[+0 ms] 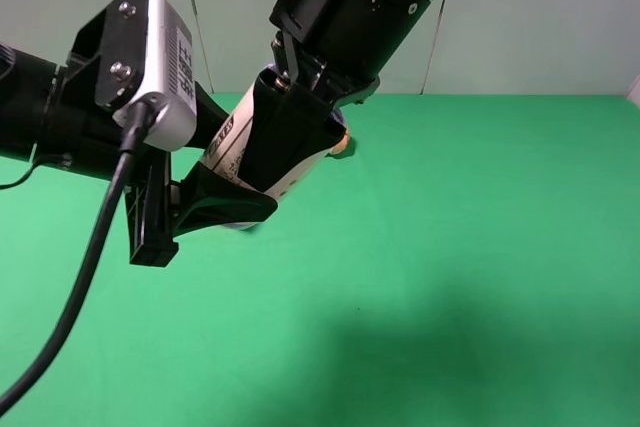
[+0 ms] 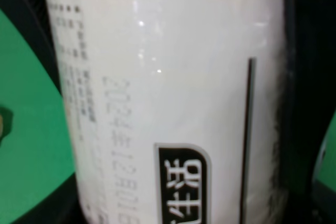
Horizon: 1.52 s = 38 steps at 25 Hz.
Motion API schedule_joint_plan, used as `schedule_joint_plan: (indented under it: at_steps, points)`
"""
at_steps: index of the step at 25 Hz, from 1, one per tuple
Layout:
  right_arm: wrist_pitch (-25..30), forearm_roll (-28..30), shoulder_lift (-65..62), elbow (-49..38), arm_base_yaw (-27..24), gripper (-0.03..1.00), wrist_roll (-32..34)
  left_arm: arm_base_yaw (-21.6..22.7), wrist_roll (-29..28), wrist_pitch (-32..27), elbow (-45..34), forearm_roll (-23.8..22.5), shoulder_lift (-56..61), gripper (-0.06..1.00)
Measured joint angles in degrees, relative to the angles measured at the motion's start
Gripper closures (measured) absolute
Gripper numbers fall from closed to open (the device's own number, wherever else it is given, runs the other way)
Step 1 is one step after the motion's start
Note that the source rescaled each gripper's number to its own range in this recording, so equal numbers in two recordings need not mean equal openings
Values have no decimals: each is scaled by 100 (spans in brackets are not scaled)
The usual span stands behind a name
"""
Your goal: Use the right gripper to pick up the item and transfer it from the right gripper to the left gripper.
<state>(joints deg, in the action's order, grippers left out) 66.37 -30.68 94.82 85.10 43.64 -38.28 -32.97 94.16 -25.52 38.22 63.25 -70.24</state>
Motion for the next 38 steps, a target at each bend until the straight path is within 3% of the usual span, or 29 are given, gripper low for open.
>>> schedule_joint_plan:
  at_steps: [6,7,8,9,11,13,17,26,38]
  points:
    - [0,29,0,0,0,96,39,0,2,0,0,0,-6,94]
    - [0,49,0,0,6,77,138,0,10,0,0,0,-6,94]
    - [0,104,-8,0,6,49,262,0,10,0,0,-40,-6,94]
    - [0,160,-6,0,6,28,349,0,15,0,0,-72,-6,94]
    - [8,292,-10,0,6,8,436,0,27,5,0,-90,-6,94]
    - [13,355,-10,0,6,2,455,0,27,5,0,-90,-6,94]
    - [32,383,-10,0,6,-3,460,0,27,5,0,-90,-6,94]
    - [312,540,-26,0,6,-3,479,0,34,-1,0,-101,-6,94]
    - [335,1895,-1275,0,6,-3,1226,0,34,-1,0,-101,-6,94]
